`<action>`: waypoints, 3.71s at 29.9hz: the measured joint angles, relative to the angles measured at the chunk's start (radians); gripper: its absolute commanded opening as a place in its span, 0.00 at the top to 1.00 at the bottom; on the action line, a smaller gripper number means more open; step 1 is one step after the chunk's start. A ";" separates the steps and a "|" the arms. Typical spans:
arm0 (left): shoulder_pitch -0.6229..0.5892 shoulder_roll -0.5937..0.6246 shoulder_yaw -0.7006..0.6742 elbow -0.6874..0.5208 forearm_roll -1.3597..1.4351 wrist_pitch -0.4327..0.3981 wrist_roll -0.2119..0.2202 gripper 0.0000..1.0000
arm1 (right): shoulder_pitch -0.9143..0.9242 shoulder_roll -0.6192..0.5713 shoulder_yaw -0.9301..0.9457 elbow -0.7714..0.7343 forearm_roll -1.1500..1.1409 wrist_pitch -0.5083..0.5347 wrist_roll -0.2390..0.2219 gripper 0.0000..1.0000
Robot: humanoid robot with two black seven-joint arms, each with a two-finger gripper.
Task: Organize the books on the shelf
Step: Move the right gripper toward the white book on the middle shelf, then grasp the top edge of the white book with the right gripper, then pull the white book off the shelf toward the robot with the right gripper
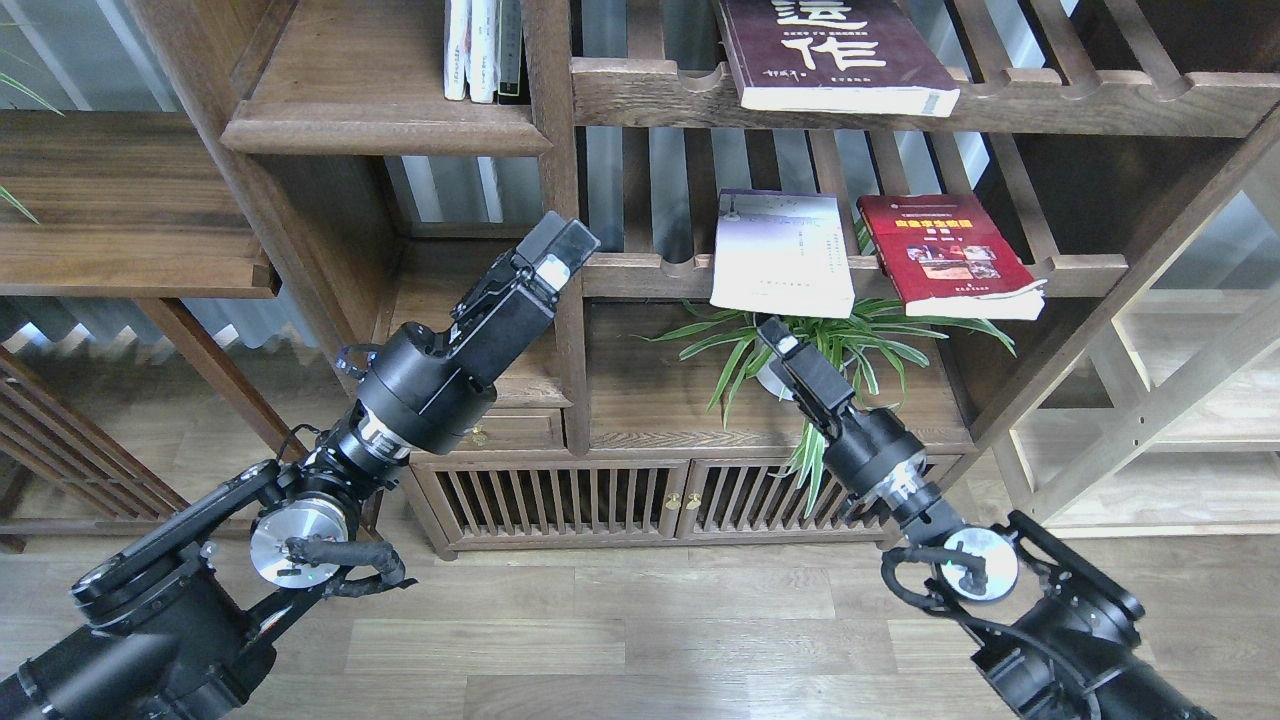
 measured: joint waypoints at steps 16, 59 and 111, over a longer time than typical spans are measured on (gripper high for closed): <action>0.004 0.092 0.036 -0.001 0.083 0.000 0.018 0.01 | -0.011 0.208 0.093 -0.007 0.099 0.000 0.011 0.00; 0.006 0.168 0.080 -0.001 0.091 0.000 0.090 0.01 | 0.180 0.209 0.186 -0.246 0.215 -0.248 0.021 0.01; 0.040 0.168 0.069 0.013 0.083 0.000 0.074 0.01 | 0.315 0.209 0.127 -0.400 0.237 -0.273 0.017 0.96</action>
